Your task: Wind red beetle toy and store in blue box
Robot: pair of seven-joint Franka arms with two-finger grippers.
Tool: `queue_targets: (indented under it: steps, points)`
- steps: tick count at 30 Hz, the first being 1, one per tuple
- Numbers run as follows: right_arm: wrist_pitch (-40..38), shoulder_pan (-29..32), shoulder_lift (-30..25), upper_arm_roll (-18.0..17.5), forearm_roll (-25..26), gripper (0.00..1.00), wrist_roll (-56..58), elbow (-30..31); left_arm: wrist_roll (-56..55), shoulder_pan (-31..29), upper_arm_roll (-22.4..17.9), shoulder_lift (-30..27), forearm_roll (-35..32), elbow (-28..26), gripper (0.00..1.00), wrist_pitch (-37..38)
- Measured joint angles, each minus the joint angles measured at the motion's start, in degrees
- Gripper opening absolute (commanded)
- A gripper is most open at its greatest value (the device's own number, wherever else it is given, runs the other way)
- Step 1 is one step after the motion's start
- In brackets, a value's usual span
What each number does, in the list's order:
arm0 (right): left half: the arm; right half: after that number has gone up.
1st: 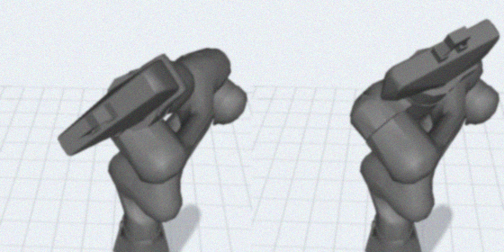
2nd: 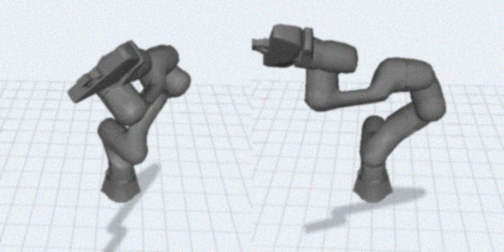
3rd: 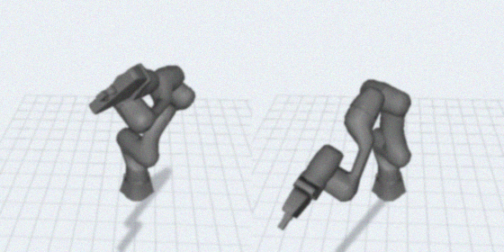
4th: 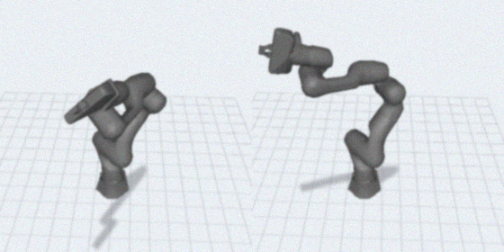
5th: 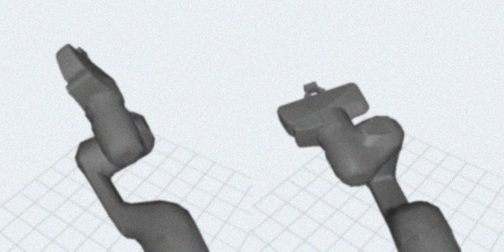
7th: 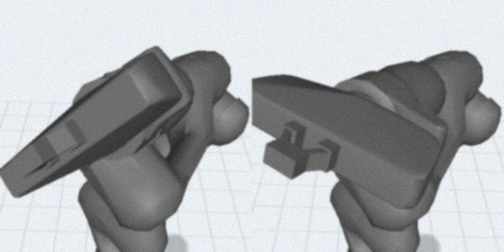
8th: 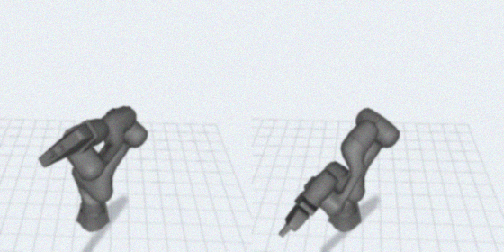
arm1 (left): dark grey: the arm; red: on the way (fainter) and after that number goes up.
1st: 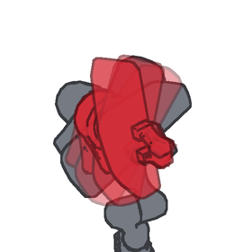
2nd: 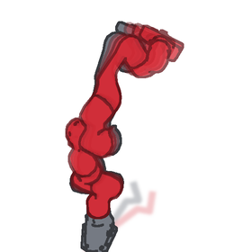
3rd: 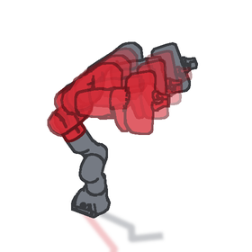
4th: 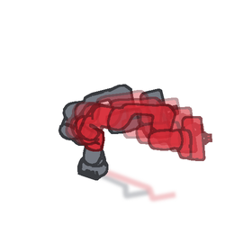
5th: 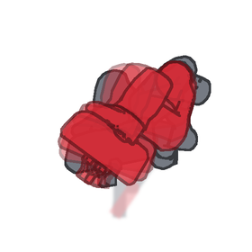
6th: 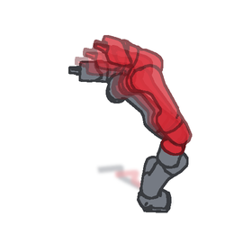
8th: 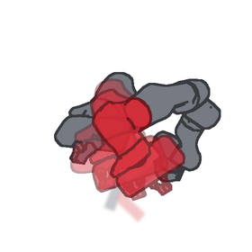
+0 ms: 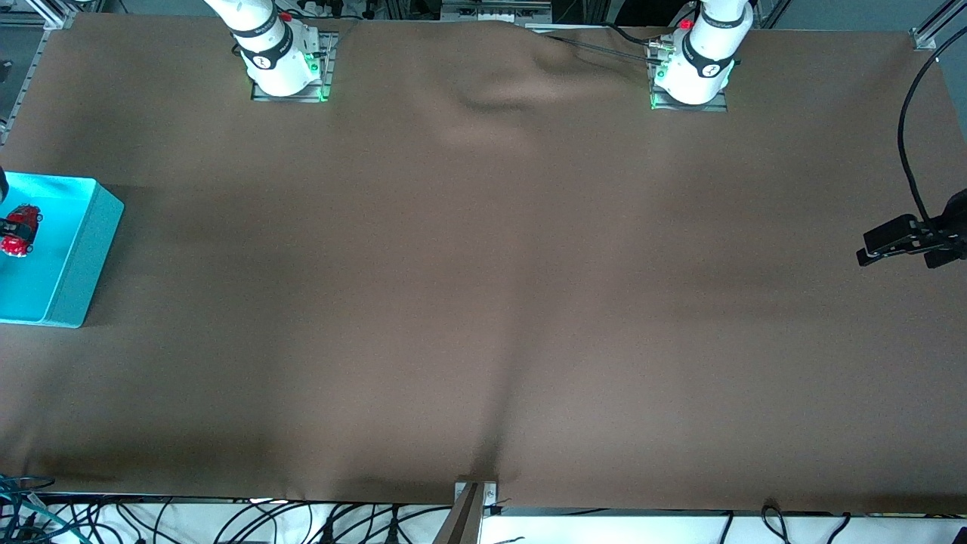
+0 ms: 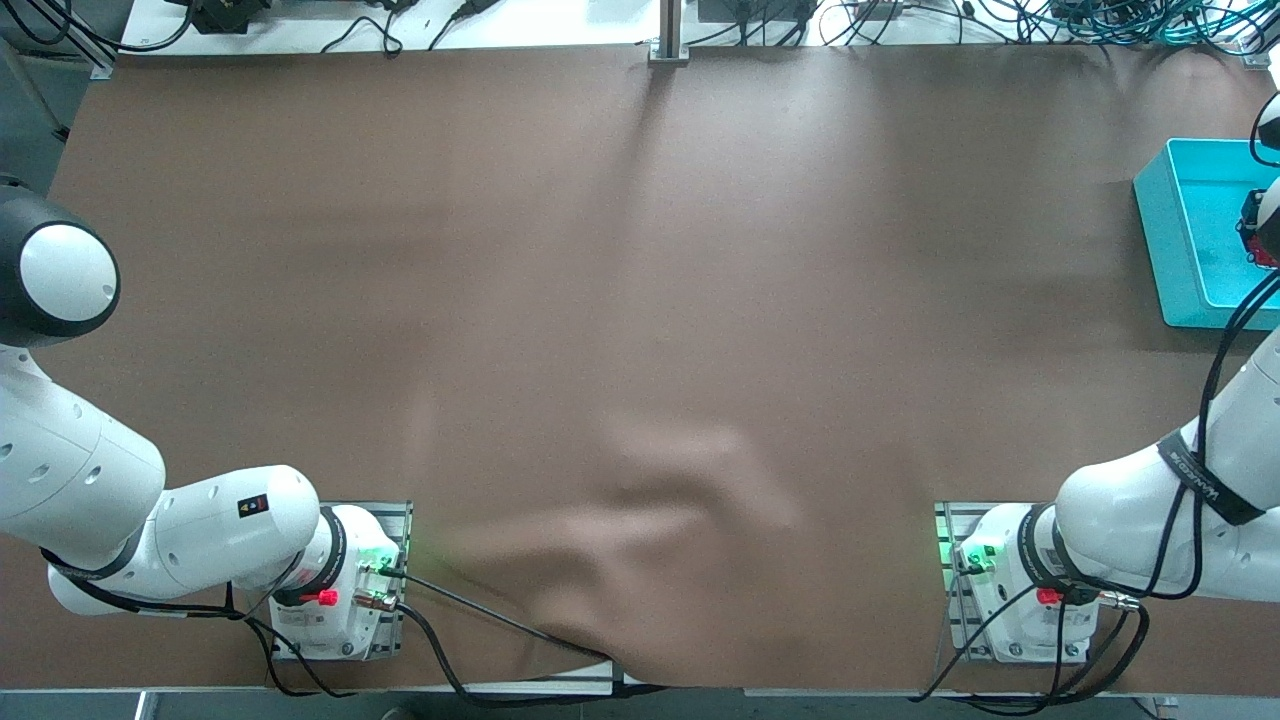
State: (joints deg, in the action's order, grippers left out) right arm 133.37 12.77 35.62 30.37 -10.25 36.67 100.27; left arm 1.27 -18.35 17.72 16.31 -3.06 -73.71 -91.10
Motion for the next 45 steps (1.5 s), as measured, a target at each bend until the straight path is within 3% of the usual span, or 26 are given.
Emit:
queue_targets:
  steps: [34,35,37,38,39,45]
  points:
    - [5.07,2.86,4.83,-2.51,-3.68,0.0,2.63,-0.48,0.0,0.0,0.0,0.0,0.0,0.0,1.0,0.0]
    - [5.1,2.86,4.85,-2.57,-3.69,0.06,2.63,-0.48,0.0,0.0,0.0,0.0,0.0,0.0,1.0,0.0]
    - [5.15,2.86,4.87,-2.65,-3.7,0.48,2.63,-0.48,0.0,0.0,0.0,0.0,0.0,0.0,1.0,0.0]
    - [5.17,2.86,4.88,-2.66,-3.71,0.62,2.63,-0.49,0.0,0.0,0.0,0.0,0.0,0.0,1.0,0.0]
    - [5.18,2.86,4.88,-2.66,-3.72,0.69,2.63,-0.48,0.0,0.0,0.0,0.0,0.0,0.0,1.0,0.0]
    - [5.25,2.87,4.87,-2.68,-3.81,0.81,2.63,-0.49,0.0,0.0,-0.01,0.0,0.0,0.0,1.0,0.0]
